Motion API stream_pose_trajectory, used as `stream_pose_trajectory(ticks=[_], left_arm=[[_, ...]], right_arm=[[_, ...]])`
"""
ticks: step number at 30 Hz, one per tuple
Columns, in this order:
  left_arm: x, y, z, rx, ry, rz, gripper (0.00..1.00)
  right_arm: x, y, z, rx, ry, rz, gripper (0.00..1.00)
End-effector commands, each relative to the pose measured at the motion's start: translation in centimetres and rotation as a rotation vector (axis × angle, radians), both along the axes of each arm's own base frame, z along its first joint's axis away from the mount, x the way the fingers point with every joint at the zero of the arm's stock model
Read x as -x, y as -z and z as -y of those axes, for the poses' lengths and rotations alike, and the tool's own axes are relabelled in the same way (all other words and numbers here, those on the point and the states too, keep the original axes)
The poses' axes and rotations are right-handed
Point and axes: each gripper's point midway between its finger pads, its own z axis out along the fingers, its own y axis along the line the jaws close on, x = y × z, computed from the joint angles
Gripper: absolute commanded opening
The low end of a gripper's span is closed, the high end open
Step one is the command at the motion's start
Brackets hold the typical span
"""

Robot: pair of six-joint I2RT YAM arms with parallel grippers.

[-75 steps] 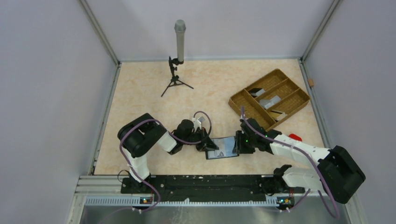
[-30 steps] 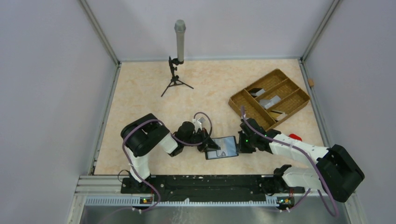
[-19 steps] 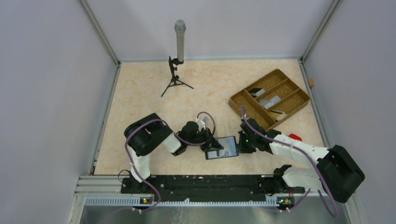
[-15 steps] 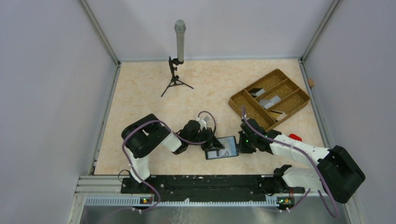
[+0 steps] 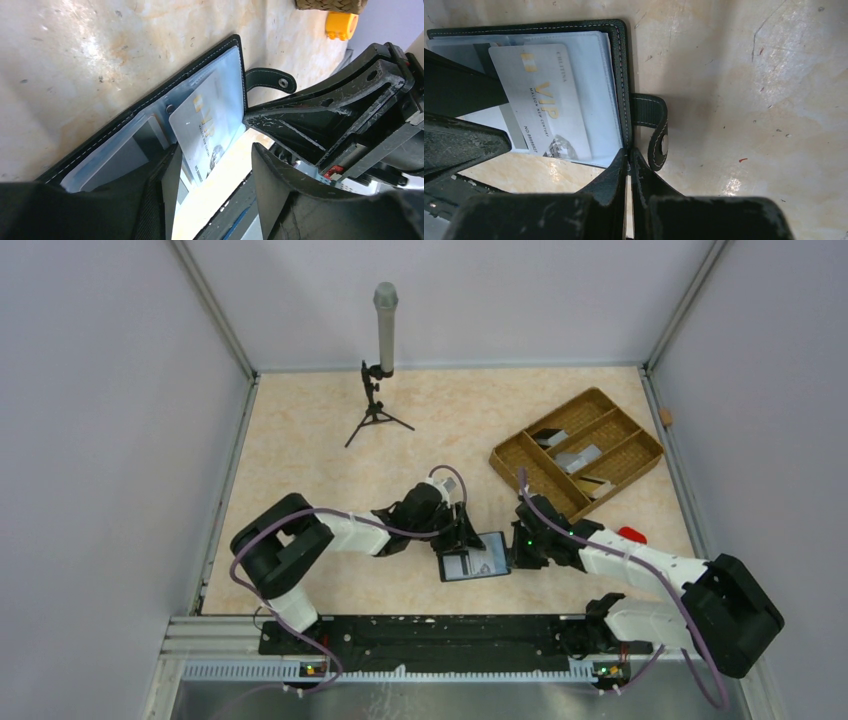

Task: Put the credit cards into the card holder
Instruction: Insert the credit card into the card holder.

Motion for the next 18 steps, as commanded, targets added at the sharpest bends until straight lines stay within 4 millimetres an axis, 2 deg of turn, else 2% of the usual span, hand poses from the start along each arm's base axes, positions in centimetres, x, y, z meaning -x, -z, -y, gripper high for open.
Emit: stream_pose_trajectory(ticks=[1,4,9,14,18], left_arm=[[-0.2,0.6,-2.2,-0.155,-0.015,0.043,0.58],[-0.2,-0.5,-2.2,-0.150,-0.016,0.070,0.60],[0.8,-2.1,-0.8,-0.072,0.021,0.069,0.61],[1.9,-0.5,-0.1,-0.066,0.045,0.001,0.61],[2.1,0.3,0.1,-0.067,0.047,-0.027,0.62]], right_arm=[[0.2,0.9,1.6,0.070,0.021,0.014,0.00],[0.2,0.9,1.6,0.071,0.020,0.014,0.00],[0.2,0.9,1.5,0.066,0.018,0.016,0.00],[0.2,0.9,1.3,0.061,0.015,0.014,0.00],[0.2,0.9,1.3,0.061,0.013,0.013,0.00]])
